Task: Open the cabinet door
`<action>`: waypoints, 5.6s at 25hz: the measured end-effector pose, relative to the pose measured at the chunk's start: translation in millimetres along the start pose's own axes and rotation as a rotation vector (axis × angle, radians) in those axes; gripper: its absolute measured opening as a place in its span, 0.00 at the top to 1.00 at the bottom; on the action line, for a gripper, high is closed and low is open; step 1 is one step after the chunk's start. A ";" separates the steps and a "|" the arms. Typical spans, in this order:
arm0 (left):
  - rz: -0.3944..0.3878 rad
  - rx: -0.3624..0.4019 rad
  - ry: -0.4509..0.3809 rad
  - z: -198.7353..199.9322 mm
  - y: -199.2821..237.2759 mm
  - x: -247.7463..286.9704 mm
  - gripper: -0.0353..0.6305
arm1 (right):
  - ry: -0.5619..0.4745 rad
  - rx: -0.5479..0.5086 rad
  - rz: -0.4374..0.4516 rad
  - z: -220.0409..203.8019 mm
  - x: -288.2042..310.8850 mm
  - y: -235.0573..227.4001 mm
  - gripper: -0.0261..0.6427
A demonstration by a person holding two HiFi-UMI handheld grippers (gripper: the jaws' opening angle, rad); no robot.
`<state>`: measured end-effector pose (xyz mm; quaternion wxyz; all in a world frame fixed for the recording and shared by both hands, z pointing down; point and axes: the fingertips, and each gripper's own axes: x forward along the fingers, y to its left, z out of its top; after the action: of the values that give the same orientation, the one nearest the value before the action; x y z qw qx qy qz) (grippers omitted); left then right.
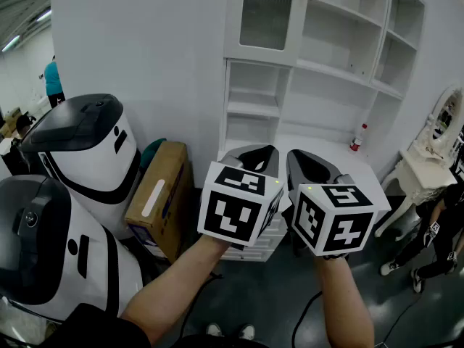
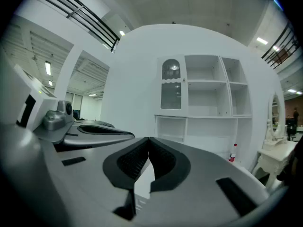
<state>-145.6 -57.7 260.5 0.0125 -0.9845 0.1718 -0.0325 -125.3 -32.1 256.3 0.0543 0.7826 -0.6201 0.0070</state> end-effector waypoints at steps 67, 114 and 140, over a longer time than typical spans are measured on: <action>0.151 0.057 -0.012 37.7 8.2 241.8 0.94 | -0.081 0.037 0.146 14.0 136.6 -204.2 0.93; 0.087 0.319 -0.287 157.6 170.5 414.6 0.94 | -0.245 -0.065 0.120 127.0 369.7 -267.6 0.93; 0.434 0.500 -0.446 266.9 184.5 437.5 0.93 | -0.462 -0.122 0.460 211.4 386.2 -299.2 0.93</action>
<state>221.1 -376.0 13.7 0.2955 -0.8748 0.3558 0.1444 242.7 -359.0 53.6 -0.0439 0.5982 -0.7759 -0.1956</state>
